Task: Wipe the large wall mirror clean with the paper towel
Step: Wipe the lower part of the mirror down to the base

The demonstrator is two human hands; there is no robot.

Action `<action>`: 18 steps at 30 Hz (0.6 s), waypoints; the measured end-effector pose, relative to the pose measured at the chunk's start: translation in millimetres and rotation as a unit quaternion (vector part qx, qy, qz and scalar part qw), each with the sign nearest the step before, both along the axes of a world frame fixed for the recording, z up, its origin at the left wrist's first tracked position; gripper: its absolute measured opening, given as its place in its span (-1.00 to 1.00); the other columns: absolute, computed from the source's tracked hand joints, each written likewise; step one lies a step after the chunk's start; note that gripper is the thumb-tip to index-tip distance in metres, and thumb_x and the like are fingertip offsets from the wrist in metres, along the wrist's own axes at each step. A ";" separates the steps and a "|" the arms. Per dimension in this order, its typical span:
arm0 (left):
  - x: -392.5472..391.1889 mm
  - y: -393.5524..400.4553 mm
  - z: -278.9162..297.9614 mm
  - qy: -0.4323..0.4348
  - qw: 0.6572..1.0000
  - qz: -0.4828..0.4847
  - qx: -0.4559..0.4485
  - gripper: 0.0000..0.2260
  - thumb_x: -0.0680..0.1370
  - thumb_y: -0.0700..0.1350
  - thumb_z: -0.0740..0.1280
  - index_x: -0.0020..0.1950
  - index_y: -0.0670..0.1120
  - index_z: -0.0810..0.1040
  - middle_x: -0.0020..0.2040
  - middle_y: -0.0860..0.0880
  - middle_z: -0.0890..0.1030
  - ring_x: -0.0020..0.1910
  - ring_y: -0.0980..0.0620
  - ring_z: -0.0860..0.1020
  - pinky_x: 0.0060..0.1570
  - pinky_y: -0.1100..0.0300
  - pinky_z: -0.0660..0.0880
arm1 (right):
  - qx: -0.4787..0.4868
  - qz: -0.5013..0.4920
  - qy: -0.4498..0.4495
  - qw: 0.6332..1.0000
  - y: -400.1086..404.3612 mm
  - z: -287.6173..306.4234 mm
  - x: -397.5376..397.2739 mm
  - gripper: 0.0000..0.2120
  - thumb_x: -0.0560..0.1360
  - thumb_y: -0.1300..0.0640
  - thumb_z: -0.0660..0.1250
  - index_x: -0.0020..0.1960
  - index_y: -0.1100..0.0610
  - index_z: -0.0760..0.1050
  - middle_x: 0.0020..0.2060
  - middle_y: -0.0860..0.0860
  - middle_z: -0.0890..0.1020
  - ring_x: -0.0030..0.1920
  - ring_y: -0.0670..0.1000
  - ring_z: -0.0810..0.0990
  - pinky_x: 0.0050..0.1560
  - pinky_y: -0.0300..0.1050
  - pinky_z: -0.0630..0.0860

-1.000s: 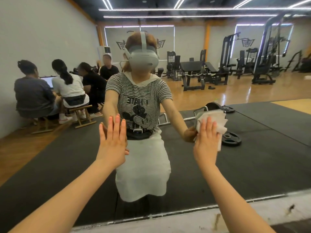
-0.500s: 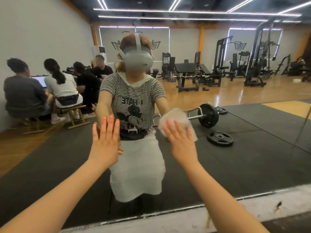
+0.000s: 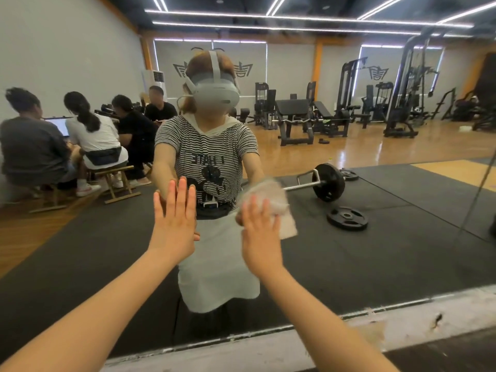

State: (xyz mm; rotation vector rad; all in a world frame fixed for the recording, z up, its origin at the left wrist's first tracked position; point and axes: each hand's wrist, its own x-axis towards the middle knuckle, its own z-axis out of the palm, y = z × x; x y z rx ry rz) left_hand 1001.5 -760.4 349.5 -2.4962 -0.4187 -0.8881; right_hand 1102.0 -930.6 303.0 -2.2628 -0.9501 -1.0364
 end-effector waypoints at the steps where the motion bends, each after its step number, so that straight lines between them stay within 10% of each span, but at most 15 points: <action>1: -0.8 1.0 0.0 -0.003 1.000 -0.011 -0.002 0.36 0.17 0.18 0.62 0.52 -0.23 -0.33 0.52 -0.25 -0.38 0.52 -0.29 -0.27 0.41 -0.25 -0.32 | -0.022 0.021 -0.010 0.999 9.4 -7.1 -8.8 -0.20 0.43 0.21 0.37 0.55 0.09 0.04 0.53 0.08 0.05 0.52 0.21 0.00 0.40 0.36 0.08; 8: -4.5 3.8 3.6 -0.006 0.999 -0.032 -0.010 0.34 0.12 0.15 0.65 0.54 -0.21 -0.23 0.54 -0.20 -0.36 0.53 -0.20 -0.32 0.43 -0.17 -0.33 | -0.083 -0.049 -0.021 0.995 -50.0 2.9 30.6 -0.25 0.39 0.27 0.32 0.52 0.02 0.14 0.48 0.00 0.32 0.49 0.07 0.16 0.31 0.35 0.28; 18: 8.9 -29.6 -6.9 -0.084 0.993 -0.054 -0.056 0.07 0.26 -0.07 0.57 0.55 -0.25 -0.04 0.56 -0.26 -0.03 0.54 -0.17 -0.26 0.40 -0.20 -0.36 | -0.080 -0.116 0.114 0.983 -88.2 13.0 38.5 -0.19 0.50 0.28 0.27 0.57 0.00 -0.12 0.58 0.00 0.04 0.56 0.12 0.01 0.42 0.30 0.14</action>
